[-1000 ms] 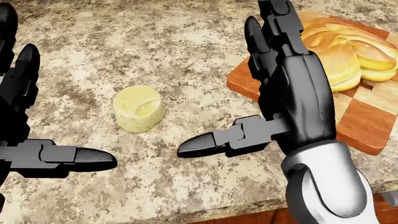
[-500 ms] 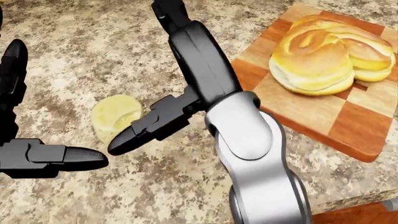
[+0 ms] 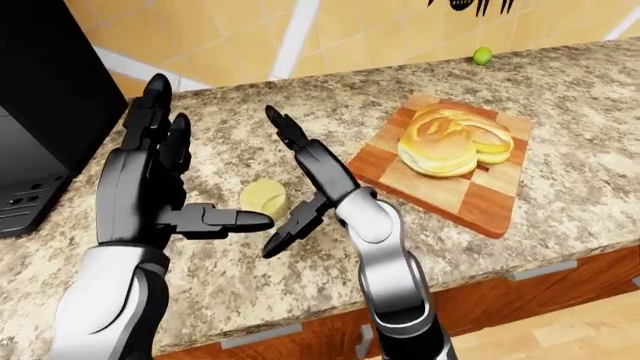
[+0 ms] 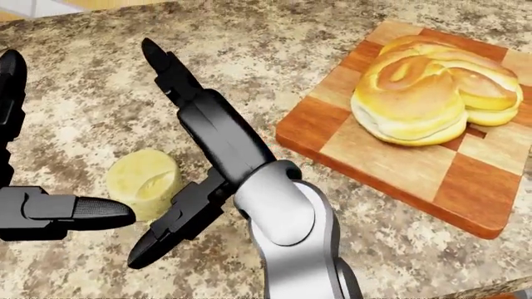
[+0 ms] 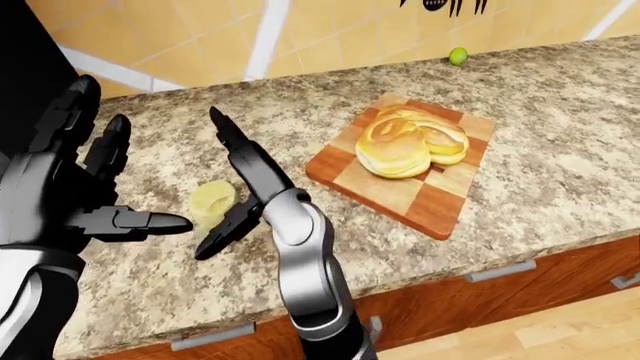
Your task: Pick up the wedge of cheese and place it on the slice of bread to prepare a simple cheese on bread dish.
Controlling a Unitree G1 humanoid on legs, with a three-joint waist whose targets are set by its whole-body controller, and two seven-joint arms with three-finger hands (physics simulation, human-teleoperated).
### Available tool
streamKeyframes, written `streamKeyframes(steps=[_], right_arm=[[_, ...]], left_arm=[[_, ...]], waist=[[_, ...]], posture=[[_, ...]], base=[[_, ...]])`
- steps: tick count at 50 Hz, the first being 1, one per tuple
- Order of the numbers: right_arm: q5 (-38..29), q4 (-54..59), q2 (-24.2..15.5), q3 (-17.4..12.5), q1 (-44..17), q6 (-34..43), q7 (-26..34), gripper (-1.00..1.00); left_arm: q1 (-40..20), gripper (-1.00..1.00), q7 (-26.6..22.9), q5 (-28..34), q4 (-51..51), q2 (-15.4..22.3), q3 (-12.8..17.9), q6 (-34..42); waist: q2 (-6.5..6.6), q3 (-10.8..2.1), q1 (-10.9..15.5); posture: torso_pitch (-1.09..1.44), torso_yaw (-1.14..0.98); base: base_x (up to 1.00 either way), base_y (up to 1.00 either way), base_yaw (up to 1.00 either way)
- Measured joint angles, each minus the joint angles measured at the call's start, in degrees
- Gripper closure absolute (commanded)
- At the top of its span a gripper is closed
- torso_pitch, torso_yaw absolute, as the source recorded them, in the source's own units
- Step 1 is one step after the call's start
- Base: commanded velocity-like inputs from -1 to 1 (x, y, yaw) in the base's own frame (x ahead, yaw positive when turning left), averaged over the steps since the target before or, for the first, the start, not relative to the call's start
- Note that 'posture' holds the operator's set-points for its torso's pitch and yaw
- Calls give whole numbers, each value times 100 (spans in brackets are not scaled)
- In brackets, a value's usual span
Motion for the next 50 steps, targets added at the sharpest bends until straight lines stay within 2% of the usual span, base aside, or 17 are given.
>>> streamKeyframes(steps=[6,8,15,20,24,25,29,33,34,35,37,38,45,50], right_arm=[[83,269,-50,-81,16,-153,-124,-100],[83,313,-56,-51,40,-197,-136,-73],[-7,512,-29,35,128,-401,-163,-74],[-96,780,-7,30,125,-532,-195,-56],[-320,876,-6,65,205,-804,-324,-36],[-371,902,12,57,204,-855,-339,-25],[-474,1105,70,-44,35,-974,-386,-20],[-463,1381,80,-163,-141,-1146,-544,17],[-467,1414,79,-169,-160,-1178,-587,55],[-469,1431,79,-166,-171,-1197,-607,73],[-482,1435,80,-150,-191,-1212,-617,83],[-492,1425,83,-142,-196,-1211,-608,95],[-620,1312,73,-104,-279,-1160,-410,100],[-702,920,-21,-314,-600,-630,-94,100]], left_arm=[[8,-100,22,-29,3,21,10,0],[-5,-100,25,-37,7,29,6,6],[-15,-100,37,-60,-53,37,2,51],[-37,-100,45,-79,-128,43,27,119],[-56,-100,68,-92,-247,56,43,223],[-70,-100,71,-95,-273,58,43,246],[-96,-100,80,-126,-325,72,21,285],[-91,-100,130,-183,-320,103,-12,287],[-92,-100,148,-207,-320,116,-13,289],[-88,-100,167,-235,-320,135,-8,287],[-71,-100,209,-298,-321,169,6,268],[-61,-100,234,-331,-321,184,11,259],[3,-100,445,-615,-316,314,27,188],[-42,-100,537,-728,-311,368,23,208]], waist=[[12,17,-14],[15,20,-18],[26,15,-22],[33,15,-19],[33,-5,-19],[34,-10,-21],[44,-33,-25],[51,-61,-17],[51,-68,-15],[52,-73,-15],[55,-80,-9],[56,-82,-6],[52,-70,18],[21,4,22]], posture=[[0,0],[0,0],[0,0],[0,0],[0,0],[0,0],[0,0],[0,0],[0,0],[0,0],[0,0],[0,0],[0,0],[0,0]], base=[[0,0,0],[0,0,0],[0,0,0],[0,0,0],[0,0,0],[0,0,0],[0,0,0],[0,0,0],[0,0,0],[0,0,0],[0,0,0],[0,0,0],[0,0,0],[0,0,0]])
